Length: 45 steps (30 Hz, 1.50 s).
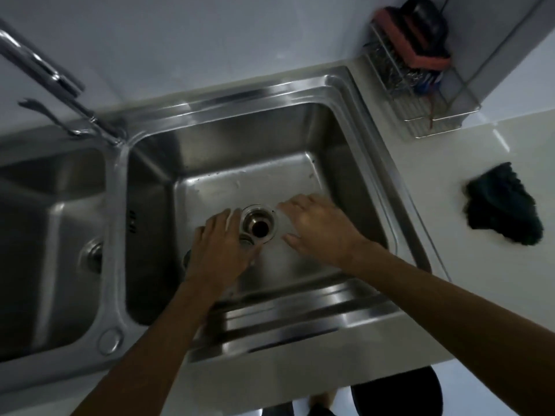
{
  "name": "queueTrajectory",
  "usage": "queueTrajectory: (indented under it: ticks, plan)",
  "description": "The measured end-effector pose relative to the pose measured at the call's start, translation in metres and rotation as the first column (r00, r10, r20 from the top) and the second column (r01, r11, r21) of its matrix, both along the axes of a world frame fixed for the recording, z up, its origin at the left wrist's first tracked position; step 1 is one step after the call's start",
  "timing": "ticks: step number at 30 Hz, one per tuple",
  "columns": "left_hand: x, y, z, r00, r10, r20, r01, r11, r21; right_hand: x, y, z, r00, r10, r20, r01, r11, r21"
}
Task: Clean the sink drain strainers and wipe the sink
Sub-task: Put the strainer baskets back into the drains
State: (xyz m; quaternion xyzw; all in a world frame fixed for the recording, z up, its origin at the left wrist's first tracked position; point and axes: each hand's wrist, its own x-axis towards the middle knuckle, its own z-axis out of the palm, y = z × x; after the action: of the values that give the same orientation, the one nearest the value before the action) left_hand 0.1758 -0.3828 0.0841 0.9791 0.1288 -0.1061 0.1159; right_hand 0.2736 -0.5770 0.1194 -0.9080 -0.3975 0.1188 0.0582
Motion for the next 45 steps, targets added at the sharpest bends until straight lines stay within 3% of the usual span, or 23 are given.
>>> queueTrajectory:
  ticks: [5, 10, 16, 24, 33, 45]
  plan:
    - [-0.005, 0.05, -0.033, 0.989, -0.027, -0.145, 0.041, 0.995, 0.092, -0.015, 0.064, -0.065, 0.988, 0.056, -0.144, -0.077, 0.987, -0.143]
    - [-0.004, 0.068, -0.071, 0.953, -0.171, -0.251, 0.202, 0.974, 0.104, -0.03, 0.105, -0.108, 0.976, 0.033, -0.215, -0.084, 0.969, -0.231]
    - [0.005, 0.073, -0.086, 0.953, -0.23, -0.2, 0.241, 0.97, 0.034, -0.028, 0.117, -0.115, 0.982, -0.018, -0.189, -0.027, 0.973, -0.23]
    - [0.051, 0.069, -0.09, 0.97, -0.242, -0.025, 0.242, 0.97, 0.012, 0.013, 0.109, -0.111, 0.99, -0.095, -0.102, 0.073, 0.978, -0.195]
    - [0.074, 0.071, -0.116, 0.97, -0.237, -0.054, 0.236, 0.971, -0.031, 0.033, 0.107, -0.132, 0.976, -0.124, -0.18, 0.089, 0.978, -0.191]
    - [0.073, 0.065, -0.128, 0.966, -0.245, -0.08, 0.245, 0.97, -0.013, 0.024, 0.105, -0.15, 0.985, -0.085, -0.148, 0.048, 0.97, -0.237]
